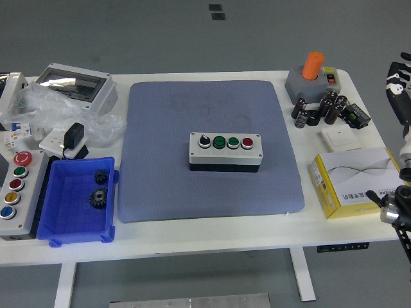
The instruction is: Pick up the button,place it on the desk,press the button,press the button
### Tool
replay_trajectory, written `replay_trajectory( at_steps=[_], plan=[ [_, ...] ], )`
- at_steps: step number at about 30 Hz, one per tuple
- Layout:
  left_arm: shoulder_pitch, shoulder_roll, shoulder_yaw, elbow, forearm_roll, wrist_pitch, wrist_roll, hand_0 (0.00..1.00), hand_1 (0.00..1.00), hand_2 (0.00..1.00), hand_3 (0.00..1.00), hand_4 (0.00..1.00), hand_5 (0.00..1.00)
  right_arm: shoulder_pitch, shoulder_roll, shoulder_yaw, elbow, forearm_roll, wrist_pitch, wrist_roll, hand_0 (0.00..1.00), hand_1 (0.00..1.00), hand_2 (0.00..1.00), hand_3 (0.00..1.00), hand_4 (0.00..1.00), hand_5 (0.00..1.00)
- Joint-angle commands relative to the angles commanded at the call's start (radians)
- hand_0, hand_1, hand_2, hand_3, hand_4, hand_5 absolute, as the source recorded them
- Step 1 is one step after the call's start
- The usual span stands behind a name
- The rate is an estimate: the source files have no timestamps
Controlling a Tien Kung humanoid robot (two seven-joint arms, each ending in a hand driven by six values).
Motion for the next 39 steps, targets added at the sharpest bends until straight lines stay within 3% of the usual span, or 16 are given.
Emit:
replay_trajectory(
  at_steps=[3,11,21,30,31,39],
  plan=[
    [-0.005,0.0,-0.006,0.0,0.008,0.005,-0.002,0.668,0.642,0.515,0.583,0.45,0.06,-0.003,0.006,0.01,-0.006,0.021,0.0,0.052,0.596,0.637,0.659,0.676,0.672,0.397],
    [-0.004,0.001,-0.012,0.0,0.018,0.023,0.005,0.666,0.645,0.515,0.586,0.465,0.076,-0.011,0.011,0.051,-0.002,0.014,0.0,0.071,0.598,0.634,0.66,0.673,0.661,0.374],
    [-0.016,0.013,-0.009,0.0,0.042,0.047,0.02,0.664,0.649,0.518,0.591,0.483,0.095,-0.005,0.037,0.099,0.0,0.132,0.0,0.154,0.599,0.631,0.659,0.666,0.674,0.396],
    [-0.025,0.032,-0.019,0.0,0.061,0.053,0.035,0.66,0.65,0.519,0.593,0.486,0.103,-0.016,0.039,0.087,-0.005,0.039,0.0,0.096,0.646,0.651,0.693,0.676,0.677,0.392],
    [-0.025,0.033,-0.019,0.0,0.062,0.054,0.036,0.66,0.652,0.522,0.594,0.496,0.115,-0.016,0.039,0.086,-0.005,0.034,0.0,0.092,0.659,0.662,0.71,0.778,0.677,0.409],
    [-0.017,0.03,-0.023,0.0,0.058,0.055,0.034,0.658,0.65,0.522,0.595,0.501,0.124,-0.022,0.04,0.092,0.009,-0.042,0.0,0.037,0.693,0.677,0.724,0.81,0.69,0.399]
  ],
)
